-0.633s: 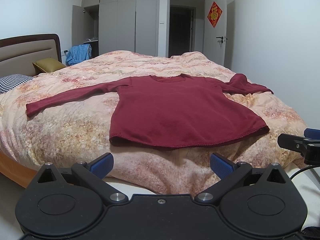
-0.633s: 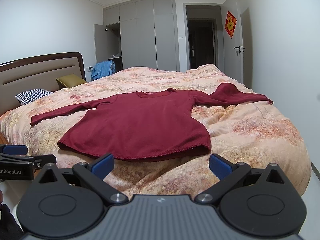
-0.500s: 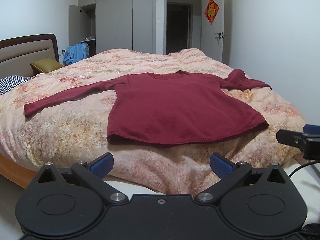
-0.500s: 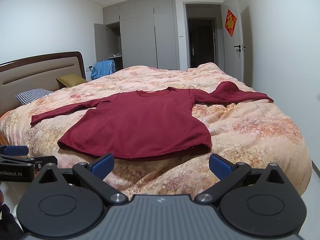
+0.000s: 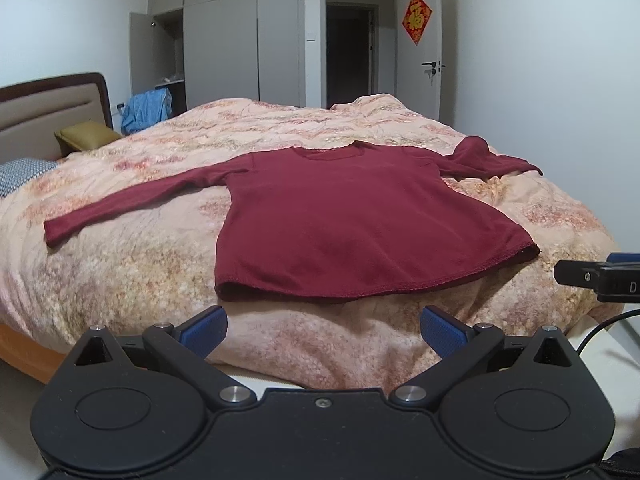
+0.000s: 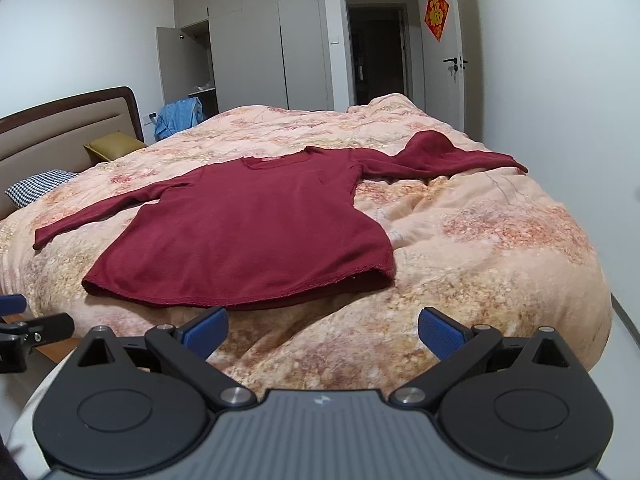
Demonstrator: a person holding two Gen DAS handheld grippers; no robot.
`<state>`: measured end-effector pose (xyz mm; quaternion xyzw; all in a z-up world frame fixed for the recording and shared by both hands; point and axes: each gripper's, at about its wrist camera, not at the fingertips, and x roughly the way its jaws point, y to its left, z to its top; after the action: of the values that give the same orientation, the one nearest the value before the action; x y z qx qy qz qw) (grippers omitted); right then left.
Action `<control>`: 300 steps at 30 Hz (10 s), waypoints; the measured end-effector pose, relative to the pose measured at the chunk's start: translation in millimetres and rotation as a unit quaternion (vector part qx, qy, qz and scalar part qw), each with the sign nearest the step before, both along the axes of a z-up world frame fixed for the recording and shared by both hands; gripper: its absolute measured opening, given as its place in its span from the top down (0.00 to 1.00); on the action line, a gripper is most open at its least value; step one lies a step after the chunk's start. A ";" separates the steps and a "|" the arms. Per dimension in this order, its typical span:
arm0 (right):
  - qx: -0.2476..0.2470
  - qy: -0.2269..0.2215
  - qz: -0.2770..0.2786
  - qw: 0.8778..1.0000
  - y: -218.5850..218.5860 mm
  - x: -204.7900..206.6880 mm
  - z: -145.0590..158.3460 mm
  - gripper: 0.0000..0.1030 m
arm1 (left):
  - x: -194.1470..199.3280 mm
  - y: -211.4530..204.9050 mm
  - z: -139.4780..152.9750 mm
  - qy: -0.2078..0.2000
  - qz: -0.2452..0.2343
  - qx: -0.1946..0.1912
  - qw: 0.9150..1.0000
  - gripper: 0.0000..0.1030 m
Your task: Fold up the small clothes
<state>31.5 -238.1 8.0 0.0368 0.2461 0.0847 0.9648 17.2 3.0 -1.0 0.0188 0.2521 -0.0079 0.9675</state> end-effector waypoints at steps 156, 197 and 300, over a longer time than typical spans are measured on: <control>-0.057 0.011 0.221 0.973 177.4 425.2 -18.6 0.46 | 394.4 140.5 2.8 -0.015 0.203 -0.136 0.970 0.01; 0.221 0.099 0.053 0.969 -138.2 470.3 -38.1 0.45 | 469.8 48.2 -70.8 0.026 0.091 -0.075 0.993 0.00; 0.050 0.056 0.238 0.968 55.6 375.1 -10.5 0.23 | 336.7 130.4 1.2 -0.009 0.089 -0.027 0.996 0.06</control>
<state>406.6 -182.5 -2.6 0.0305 0.2970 0.3221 0.8984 353.8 133.4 0.2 -0.0293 0.2440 0.0720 0.9667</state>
